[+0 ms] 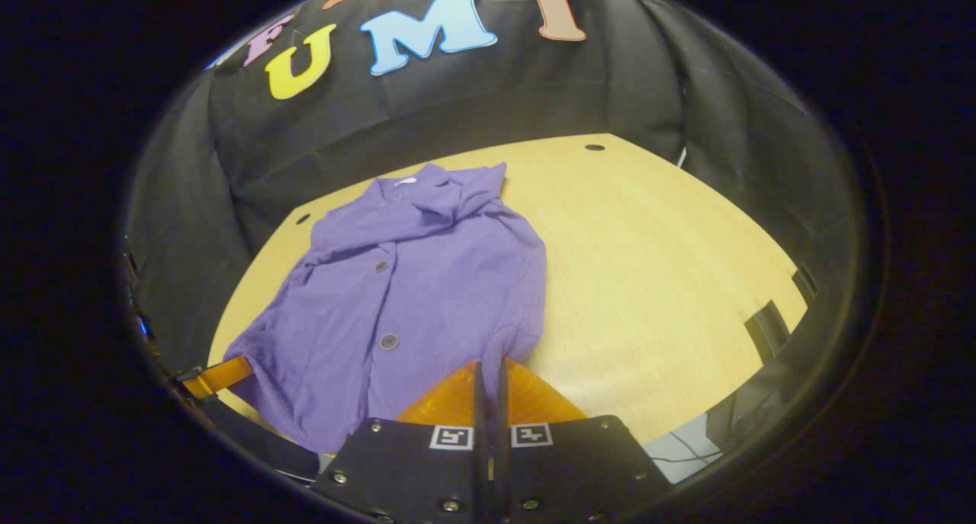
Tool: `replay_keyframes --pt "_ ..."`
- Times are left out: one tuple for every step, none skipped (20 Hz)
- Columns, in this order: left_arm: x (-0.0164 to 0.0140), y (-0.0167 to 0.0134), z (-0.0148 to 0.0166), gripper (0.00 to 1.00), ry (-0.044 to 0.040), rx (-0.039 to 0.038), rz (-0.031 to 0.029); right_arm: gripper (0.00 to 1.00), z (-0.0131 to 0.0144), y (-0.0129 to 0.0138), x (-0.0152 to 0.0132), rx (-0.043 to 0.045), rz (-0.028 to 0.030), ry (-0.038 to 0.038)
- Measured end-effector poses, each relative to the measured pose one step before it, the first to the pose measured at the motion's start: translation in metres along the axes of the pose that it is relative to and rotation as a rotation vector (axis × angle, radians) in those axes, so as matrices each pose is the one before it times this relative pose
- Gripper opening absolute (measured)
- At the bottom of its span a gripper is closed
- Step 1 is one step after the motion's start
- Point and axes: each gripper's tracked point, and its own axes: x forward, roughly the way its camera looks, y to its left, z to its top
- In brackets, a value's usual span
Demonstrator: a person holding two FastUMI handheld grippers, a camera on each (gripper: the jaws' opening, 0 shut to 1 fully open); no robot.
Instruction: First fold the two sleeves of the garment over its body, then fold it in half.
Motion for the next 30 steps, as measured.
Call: replay_keyframes --pt "0.00091 -0.0055 0.01065 0.07 -0.01595 -0.01334 -0.01073 0.04 0.01124 0.00249 -0.00165 0.00499 0.01603 -0.01836" --pt "0.00096 -0.00428 0.01149 0.07 -0.01522 -0.00619 -0.00305 0.04 0.01026 0.00073 -0.00123 0.00191 0.00895 -0.01925" --pt "0.0024 -0.00252 0.01077 0.07 -0.01617 -0.00088 0.00421 0.04 0.01213 0.00121 0.00023 0.00214 0.01119 -0.01208" --pt "0.00101 -0.00382 0.01181 0.07 -0.01417 -0.0045 -0.00105 0.04 0.01141 0.00129 0.00136 0.00576 0.01027 -0.01157" --pt "0.00186 -0.00473 0.01291 0.07 -0.01796 -0.00934 -0.00813 0.04 0.01344 0.0008 0.00286 0.00542 0.01411 -0.01281" --pt "0.00288 -0.004 0.01252 0.07 -0.01771 -0.00728 -0.00608 0.04 0.01265 0.00017 0.00409 0.0046 0.00836 -0.01535" --pt "0.00624 -0.00128 0.01152 0.07 -0.01151 -0.00288 0.00285 0.04 0.01203 -0.00106 0.0049 0.00528 0.0077 -0.00946" --pt "0.0059 0.00016 0.01065 0.07 -0.01329 0.00011 0.00703 0.04 0.01027 0.00168 0.00458 0.006 0.01684 -0.00481" --pt "0.00704 -0.00059 0.01018 0.07 -0.01261 -0.00028 0.00332 0.04 0.01091 0.00183 0.00517 0.00819 0.01583 -0.0092" --pt "0.00741 -0.00221 0.00982 0.07 -0.01149 -0.00425 0.00184 0.04 0.01029 0.00218 0.00612 0.00373 0.01865 -0.006" --pt "0.00843 -0.00353 0.00914 0.07 -0.00705 -0.00572 -0.001 0.03 0.00955 0.00178 0.00511 -0.00308 0.01462 -0.00364" --pt "0.00822 -0.00168 0.00938 0.07 -0.01085 -0.00461 0.00293 0.03 0.00901 0.00057 0.00425 -0.00638 0.01051 -0.01145" --pt "0.00879 -0.00222 0.00946 0.07 -0.0088 0.00102 0.00256 0.03 0.01102 0.00291 0.00597 -0.00598 0.01654 -0.00743" --pt "0.00867 -0.0004 0.0109 0.07 -0.01298 0.00298 0.00809 0.03 0.00809 0.00265 0.00723 -0.00726 0.01679 -0.00675" --pt "0.01111 -0.00126 0.01036 0.07 -0.01273 -0.00095 0.00463 0.03 0.00914 0.00004 0.008 -0.01098 0.00932 -0.0073" --pt "0.00929 -0.00145 0.01273 0.07 -0.01621 -0.00795 0.00264 0.03 0.00777 0.00081 0.00794 -0.01077 0.01091 -0.0037" --pt "0.01068 -0.00042 0.01331 0.07 -0.01127 -0.00817 0.00561 0.03 0.00811 0.00043 0.00896 -0.00687 0.01173 -0.00503" --pt "0.01073 0.00098 0.01175 0.07 -0.01308 -0.00449 0.00606 0.03 0.00989 0.00129 0.009 -0.00175 0.01202 -0.00708" --pt "0.00945 -0.00004 0.01135 0.07 -0.00983 -0.00314 0.00616 0.03 0.0091 -0.00073 0.00951 0.00411 0.01222 -0.0066" --pt "0.00954 0.00127 0.01193 0.07 -0.01471 -0.00181 0.00664 0.03 0.00859 0.00041 0.00978 0.00743 0.01245 -0.00483" --pt "0.01168 0.00168 0.01252 0.07 -0.01179 0.00018 0.00818 0.0 0.00994 -0.00206 0.01107 0.00921 0.00706 -0.00934" --pt "0.01163 0.00222 0.01158 0.07 -0.0148 0.00178 0.00791 0.03 0.00917 -0.0022 0.01098 0.01066 0.00761 -0.00638" --pt "0.011 0.00136 0.00835 0.07 -0.00696 0.00217 0.00854 0.03 0.0079 -0.00197 0.01039 0.01016 0.00404 -0.00592" --pt "0.01088 0.00383 0.00538 0.07 -0.00276 0.00066 0.01154 0.03 0.00734 -0.00429 0.01108 0.00731 -0.00284 -0.00423" --pt "0.01262 0.00328 0.00287 0.07 0.00024 0.00212 0.012 0.03 0.00638 -0.00329 0.01144 0.00264 -0.00019 0.00085" --pt "0.01177 0.00454 0.004 0.07 0.00005 0.0043 0.01431 0.03 0.00559 -0.00312 0.01052 -0.00463 -0.00516 -0.00018" --pt "0.00928 0.00409 0.00258 0.07 0.00162 0.00436 0.01502 0.03 0.0057 -0.00385 0.01061 -0.01603 -0.00638 0.00222" --pt "0.0103 0.00544 0.00063 0.07 0.005 0.00228 0.01504 0.03 0.0036 -0.00351 0.011 -0.01966 -0.00898 0.00243" --pt "0.0101 0.00481 0.00068 0.07 0.00388 -0.00012 0.01519 0.03 0.00461 -0.00142 0.01026 -0.01654 -0.00075 0.00263" --pt "0.01022 0.00471 0.00135 0.07 0.00154 0.00201 0.01442 0.03 0.00351 -0.00023 0.01019 -0.01114 0.00057 0.0029"
